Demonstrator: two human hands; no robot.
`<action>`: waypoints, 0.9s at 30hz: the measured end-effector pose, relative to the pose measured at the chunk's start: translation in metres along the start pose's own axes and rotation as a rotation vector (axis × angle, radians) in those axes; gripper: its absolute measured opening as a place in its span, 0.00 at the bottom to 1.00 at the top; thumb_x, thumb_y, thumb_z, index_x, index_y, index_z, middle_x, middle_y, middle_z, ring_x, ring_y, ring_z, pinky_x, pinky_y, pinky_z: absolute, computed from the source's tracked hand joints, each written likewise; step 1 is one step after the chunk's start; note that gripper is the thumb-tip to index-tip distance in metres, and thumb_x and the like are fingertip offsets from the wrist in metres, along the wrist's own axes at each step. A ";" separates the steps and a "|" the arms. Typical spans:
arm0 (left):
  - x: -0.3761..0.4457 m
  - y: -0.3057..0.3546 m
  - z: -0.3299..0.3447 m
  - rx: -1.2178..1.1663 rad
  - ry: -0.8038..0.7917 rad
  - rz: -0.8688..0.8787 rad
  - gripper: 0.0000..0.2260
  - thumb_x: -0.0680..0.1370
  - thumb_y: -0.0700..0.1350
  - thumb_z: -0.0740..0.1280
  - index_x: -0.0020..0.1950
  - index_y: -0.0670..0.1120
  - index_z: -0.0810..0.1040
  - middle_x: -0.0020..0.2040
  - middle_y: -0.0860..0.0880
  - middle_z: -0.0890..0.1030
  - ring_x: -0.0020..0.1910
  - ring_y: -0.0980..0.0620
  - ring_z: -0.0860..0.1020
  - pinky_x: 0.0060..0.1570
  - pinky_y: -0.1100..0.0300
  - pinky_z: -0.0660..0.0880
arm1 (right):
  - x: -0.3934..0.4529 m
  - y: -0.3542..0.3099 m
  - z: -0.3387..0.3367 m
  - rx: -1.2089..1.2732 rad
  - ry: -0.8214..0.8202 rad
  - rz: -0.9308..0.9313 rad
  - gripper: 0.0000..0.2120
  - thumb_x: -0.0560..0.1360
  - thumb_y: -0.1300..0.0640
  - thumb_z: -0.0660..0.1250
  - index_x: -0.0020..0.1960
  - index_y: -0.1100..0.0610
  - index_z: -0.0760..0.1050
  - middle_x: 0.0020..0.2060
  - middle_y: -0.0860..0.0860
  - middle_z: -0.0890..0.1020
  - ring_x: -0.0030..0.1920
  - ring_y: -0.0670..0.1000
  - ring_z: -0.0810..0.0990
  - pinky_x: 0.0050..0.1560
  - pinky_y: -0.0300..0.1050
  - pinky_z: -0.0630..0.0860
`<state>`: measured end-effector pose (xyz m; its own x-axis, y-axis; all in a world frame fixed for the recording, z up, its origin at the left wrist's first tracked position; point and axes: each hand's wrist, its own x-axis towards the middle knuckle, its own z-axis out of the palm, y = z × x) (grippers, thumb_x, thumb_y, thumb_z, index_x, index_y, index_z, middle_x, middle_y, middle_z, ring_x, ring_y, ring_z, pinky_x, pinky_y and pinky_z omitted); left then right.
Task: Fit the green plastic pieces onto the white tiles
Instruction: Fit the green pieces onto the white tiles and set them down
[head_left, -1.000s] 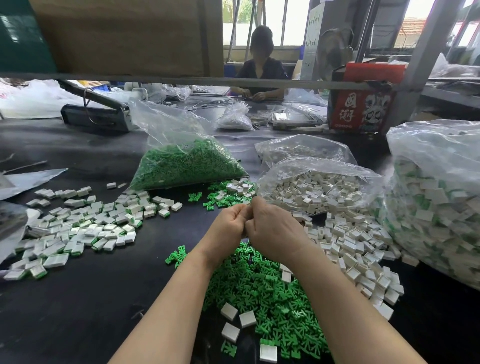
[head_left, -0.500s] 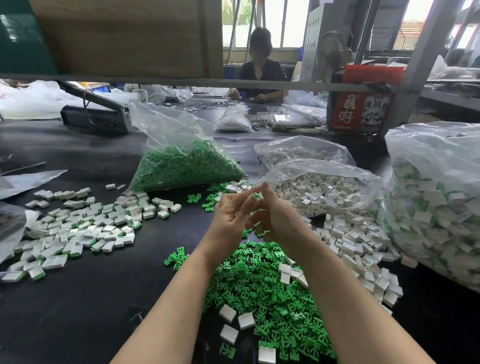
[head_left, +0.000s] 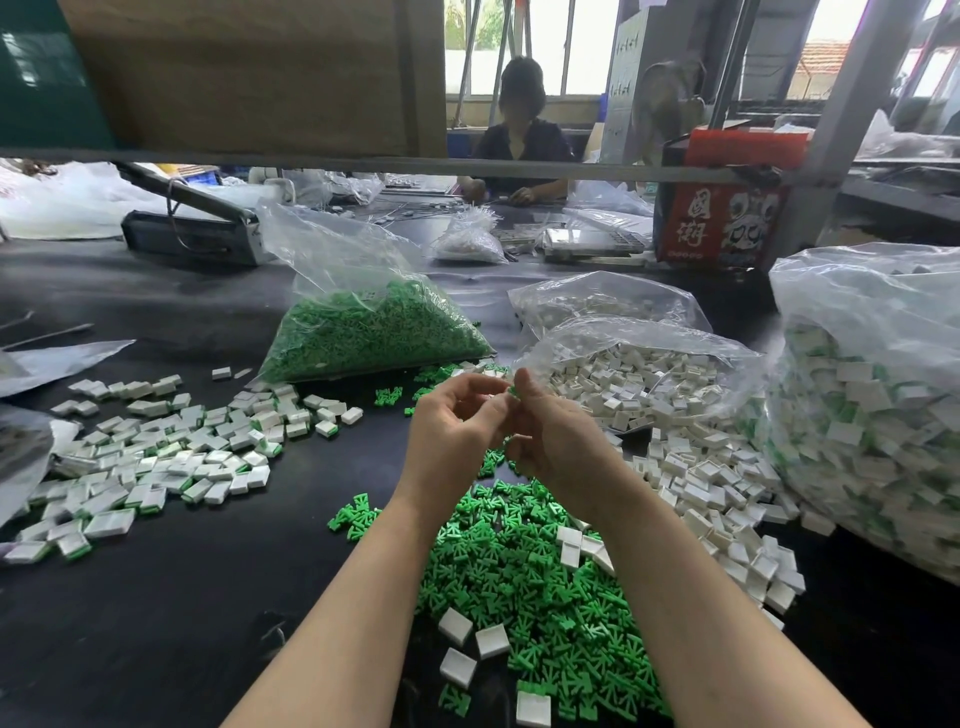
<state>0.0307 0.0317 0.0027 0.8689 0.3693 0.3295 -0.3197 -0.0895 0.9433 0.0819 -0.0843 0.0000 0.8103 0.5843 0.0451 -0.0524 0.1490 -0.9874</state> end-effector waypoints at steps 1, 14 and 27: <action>0.000 0.000 0.000 0.002 0.004 -0.003 0.05 0.77 0.35 0.69 0.45 0.43 0.81 0.31 0.53 0.81 0.29 0.59 0.78 0.33 0.66 0.75 | 0.000 0.000 0.000 -0.002 -0.018 0.005 0.37 0.75 0.36 0.59 0.59 0.72 0.73 0.40 0.60 0.81 0.32 0.49 0.69 0.33 0.45 0.59; 0.000 0.003 0.011 -0.197 0.071 -0.142 0.07 0.77 0.32 0.63 0.40 0.40 0.75 0.23 0.47 0.73 0.18 0.49 0.68 0.20 0.63 0.67 | -0.010 -0.007 0.008 -0.173 -0.109 -0.031 0.38 0.80 0.37 0.51 0.59 0.74 0.71 0.31 0.54 0.74 0.32 0.52 0.66 0.32 0.45 0.59; -0.006 0.008 0.028 -0.404 0.127 -0.247 0.17 0.79 0.34 0.61 0.32 0.48 0.71 0.45 0.42 0.85 0.44 0.50 0.84 0.34 0.56 0.75 | -0.010 -0.002 0.017 -0.061 0.074 -0.044 0.33 0.82 0.44 0.56 0.64 0.77 0.63 0.45 0.64 0.73 0.48 0.57 0.65 0.39 0.48 0.61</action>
<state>0.0338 0.0026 0.0092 0.8925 0.4461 0.0664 -0.2522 0.3718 0.8934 0.0635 -0.0771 0.0040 0.8519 0.5176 0.0793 0.0177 0.1230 -0.9922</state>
